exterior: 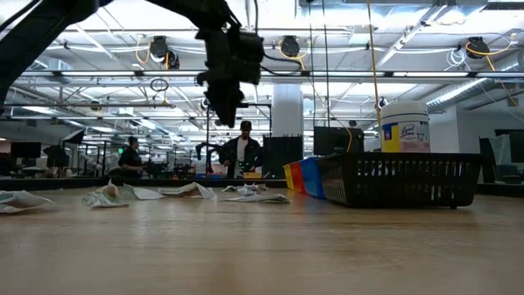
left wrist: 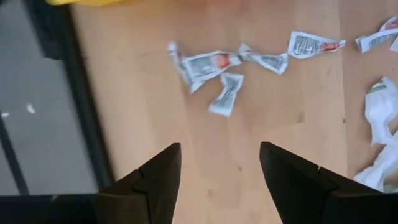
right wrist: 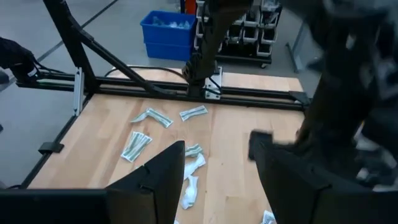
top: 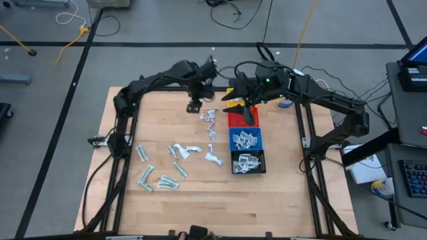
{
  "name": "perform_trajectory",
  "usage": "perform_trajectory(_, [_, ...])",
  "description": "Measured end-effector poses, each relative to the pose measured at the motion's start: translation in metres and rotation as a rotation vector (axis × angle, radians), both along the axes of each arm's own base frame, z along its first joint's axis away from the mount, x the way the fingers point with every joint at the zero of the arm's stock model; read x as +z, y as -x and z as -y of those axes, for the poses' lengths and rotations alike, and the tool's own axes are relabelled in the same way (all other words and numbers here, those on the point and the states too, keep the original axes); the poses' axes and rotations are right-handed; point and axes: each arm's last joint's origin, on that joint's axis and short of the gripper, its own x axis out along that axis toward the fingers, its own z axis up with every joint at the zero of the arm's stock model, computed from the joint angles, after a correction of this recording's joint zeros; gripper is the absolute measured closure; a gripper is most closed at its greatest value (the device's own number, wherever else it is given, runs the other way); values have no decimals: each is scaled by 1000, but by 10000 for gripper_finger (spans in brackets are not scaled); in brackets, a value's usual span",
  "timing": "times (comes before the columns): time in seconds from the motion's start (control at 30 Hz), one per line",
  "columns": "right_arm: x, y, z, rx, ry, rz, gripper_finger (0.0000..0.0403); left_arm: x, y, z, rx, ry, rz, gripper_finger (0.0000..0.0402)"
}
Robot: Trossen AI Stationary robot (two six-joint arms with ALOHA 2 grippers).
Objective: Pick & Place First Aid Supplies
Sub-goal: Put the orange ointment pack into the yellow bin
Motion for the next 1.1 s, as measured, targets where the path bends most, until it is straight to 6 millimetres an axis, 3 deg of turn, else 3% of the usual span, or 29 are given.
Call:
perform_trajectory(0.27, [0,1,0,0,-2,-8,214,-70,-22,16,-29,66,-117,176])
perform_trajectory(0.43, [-1,1,-1,1,-4,-11,215,-101,-25,18,-9,-17,-128,176])
perform_trajectory(0.73, [-2,1,-1,-2,-18,-22,218,-138,-20,27,-52,-19,-118,176])
perform_trajectory(1.1, [-2,1,-2,3,-28,-24,225,-143,-21,26,-48,-34,-79,176])
